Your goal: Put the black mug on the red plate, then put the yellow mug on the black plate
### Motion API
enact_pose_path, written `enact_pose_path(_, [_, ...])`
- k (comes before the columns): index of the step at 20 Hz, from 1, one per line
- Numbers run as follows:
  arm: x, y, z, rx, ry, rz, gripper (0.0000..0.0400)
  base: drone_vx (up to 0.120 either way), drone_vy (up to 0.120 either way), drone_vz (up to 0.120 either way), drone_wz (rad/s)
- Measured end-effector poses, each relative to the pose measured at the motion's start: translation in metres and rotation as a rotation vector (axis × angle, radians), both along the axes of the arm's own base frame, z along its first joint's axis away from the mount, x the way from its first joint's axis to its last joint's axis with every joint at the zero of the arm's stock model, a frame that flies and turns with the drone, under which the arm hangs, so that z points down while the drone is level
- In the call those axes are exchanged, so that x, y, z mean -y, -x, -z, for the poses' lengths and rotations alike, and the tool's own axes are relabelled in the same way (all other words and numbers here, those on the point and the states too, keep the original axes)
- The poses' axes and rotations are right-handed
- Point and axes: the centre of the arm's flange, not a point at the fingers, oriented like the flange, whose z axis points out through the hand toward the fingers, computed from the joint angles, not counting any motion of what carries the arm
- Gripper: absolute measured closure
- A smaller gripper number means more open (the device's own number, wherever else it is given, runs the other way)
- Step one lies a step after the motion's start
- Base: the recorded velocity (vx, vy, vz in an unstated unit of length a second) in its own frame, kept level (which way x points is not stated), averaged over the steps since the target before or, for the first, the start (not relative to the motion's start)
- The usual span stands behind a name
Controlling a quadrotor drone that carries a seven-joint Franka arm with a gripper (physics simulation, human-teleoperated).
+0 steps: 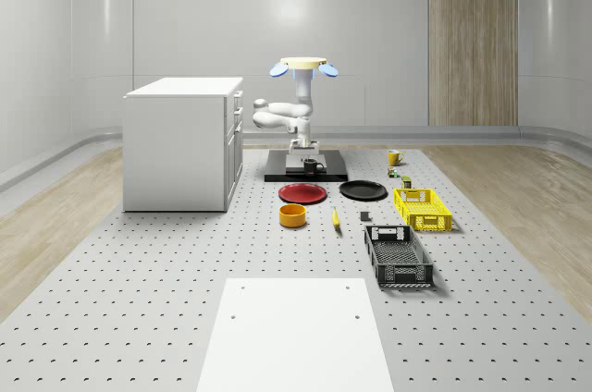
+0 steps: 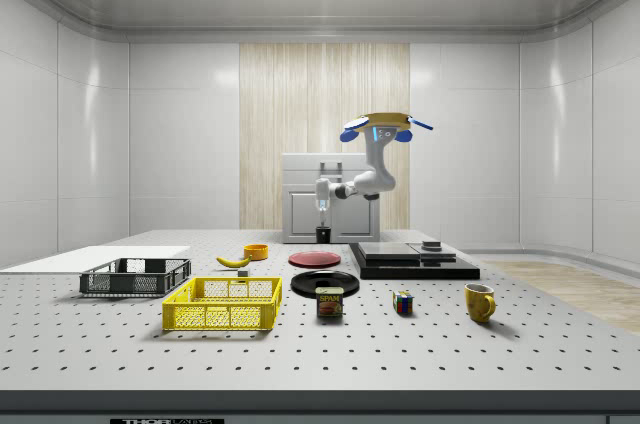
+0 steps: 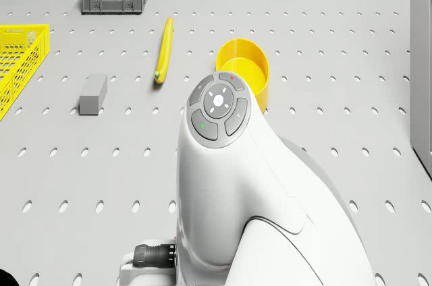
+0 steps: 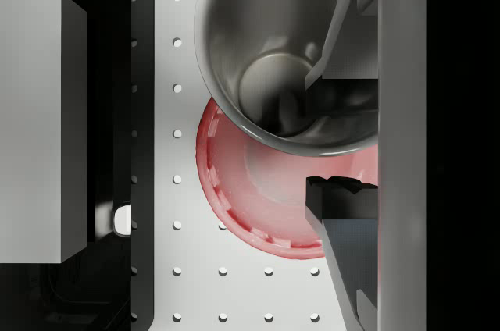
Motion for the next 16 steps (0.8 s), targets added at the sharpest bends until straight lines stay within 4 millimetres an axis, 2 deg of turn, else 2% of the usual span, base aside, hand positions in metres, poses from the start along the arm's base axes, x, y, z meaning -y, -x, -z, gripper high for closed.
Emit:
enact_pose_path(7, [-0.030, 0.000, -0.004, 0.000, 0.000, 0.000, 0.0290, 0.000, 0.000, 0.000, 0.000])
enact_pose_path(16, [-0.044, 0.000, -0.037, 0.000, 0.000, 0.000, 0.0290, 0.000, 0.000, 0.000, 0.000])
